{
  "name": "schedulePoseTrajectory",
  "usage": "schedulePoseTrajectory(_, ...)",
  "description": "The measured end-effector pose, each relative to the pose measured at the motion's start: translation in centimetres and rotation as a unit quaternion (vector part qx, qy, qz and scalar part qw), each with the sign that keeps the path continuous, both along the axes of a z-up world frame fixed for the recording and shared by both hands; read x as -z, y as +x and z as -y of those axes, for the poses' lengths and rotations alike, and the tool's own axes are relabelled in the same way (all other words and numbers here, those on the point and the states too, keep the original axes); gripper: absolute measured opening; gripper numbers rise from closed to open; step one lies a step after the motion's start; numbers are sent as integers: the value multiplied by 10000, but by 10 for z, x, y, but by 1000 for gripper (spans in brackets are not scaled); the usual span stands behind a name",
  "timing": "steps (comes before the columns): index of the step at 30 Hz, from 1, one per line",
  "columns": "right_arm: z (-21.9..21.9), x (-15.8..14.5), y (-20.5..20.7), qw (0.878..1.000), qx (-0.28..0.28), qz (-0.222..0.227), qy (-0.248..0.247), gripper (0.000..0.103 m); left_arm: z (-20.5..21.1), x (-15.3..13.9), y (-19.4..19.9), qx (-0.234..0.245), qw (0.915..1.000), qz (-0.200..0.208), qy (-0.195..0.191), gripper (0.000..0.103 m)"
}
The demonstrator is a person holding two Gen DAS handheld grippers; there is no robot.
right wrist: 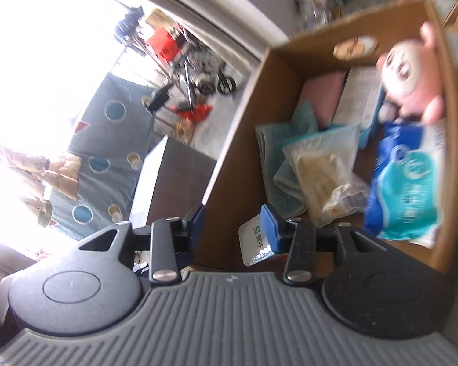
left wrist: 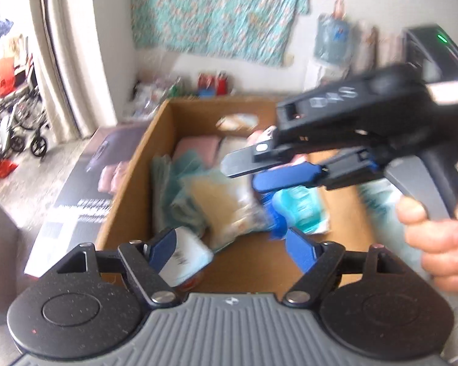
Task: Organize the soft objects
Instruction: 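Move both grippers back to the pile on the bed, then close the right gripper on the striped towel roll while the left gripper grasps the gold LC package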
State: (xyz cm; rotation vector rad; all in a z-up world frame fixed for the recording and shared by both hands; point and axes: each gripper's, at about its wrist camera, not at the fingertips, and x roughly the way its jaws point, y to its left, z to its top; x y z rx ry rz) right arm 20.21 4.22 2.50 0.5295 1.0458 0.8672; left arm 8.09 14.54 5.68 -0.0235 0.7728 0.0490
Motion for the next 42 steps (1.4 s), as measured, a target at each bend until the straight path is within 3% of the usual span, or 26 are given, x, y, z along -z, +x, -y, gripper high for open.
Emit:
schedulePoseTrajectory(3,55,-21,-24,9981,378,480,-43,45,27,-9,-10,274,9990,297,-213,81)
schedulePoseTrajectory(7,149,-34,-53,9911,1068,776,-181,46,70,-14,-18,712,9948,625,-364,81)
schedulePoseTrajectory(11,239,-43,-73,9723,1890,1060,-881,46,120,-9,-18,1287,9868,813,-557,81)
schedulePoseTrajectory(18,360,-10,-63,9394,2780,574,-1924,46,201,26,12,2144,9698,675,-948,78)
schedulePoseTrajectory(24,397,48,-20,9285,2848,-86,-2380,46,252,66,40,2446,9656,474,-743,61)
schedulePoseTrajectory(30,392,82,17,9248,2638,-375,-2716,44,270,90,53,2545,9637,85,-804,52)
schedulePoseTrajectory(33,393,85,20,9254,2569,-350,-2764,30,283,99,52,2713,9598,-20,-714,52)
schedulePoseTrajectory(35,398,86,18,9267,2601,-356,-2689,13,291,106,52,2833,9565,-78,-688,52)
schedulePoseTrajectory(42,418,74,-6,9348,2731,-282,-2254,5,318,127,53,3048,9512,-204,-444,60)
